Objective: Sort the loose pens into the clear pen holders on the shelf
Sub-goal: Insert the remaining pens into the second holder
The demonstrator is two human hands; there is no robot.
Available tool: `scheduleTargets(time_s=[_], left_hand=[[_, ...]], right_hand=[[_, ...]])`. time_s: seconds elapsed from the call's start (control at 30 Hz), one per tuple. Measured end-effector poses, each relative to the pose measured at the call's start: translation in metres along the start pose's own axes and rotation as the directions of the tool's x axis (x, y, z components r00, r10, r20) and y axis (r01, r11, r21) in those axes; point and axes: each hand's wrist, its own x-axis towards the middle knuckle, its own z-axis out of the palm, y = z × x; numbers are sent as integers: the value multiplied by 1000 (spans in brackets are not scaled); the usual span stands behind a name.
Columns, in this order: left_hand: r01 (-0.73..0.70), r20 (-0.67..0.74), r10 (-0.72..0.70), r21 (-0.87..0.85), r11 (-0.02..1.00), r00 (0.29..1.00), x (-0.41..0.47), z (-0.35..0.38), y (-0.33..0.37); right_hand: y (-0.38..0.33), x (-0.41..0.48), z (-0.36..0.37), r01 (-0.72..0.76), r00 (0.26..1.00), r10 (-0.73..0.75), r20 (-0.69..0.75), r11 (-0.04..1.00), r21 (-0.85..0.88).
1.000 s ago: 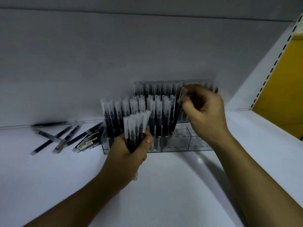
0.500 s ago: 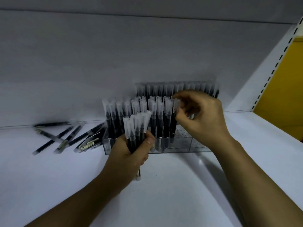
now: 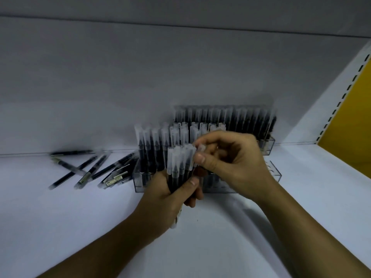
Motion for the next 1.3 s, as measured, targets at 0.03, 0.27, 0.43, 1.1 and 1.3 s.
scheduleTargets(time_s=[0.03,0.27,0.43,1.1,1.3], left_hand=[[2,1,-2,-6,1000,1000,0,0,1],[18,-4,-18,-71,997,1000,2,-2,-1],[29,-43,-33,-83,996,999,3,-1,-2],[79,-67,-75,75,994,995,3,2,0],[76,-89,-69,86,993,994,4,0,-6]], right_hand=[[1,0,1,-26,999,25,36,999,24],[-6,2,-7,-99,994,88,72,981,169],[-11,5,-22,-79,988,112,-105,957,280],[0,12,-41,-56,813,0,-583,995,-77],[2,9,-35,-82,858,-28,-513,978,-190]])
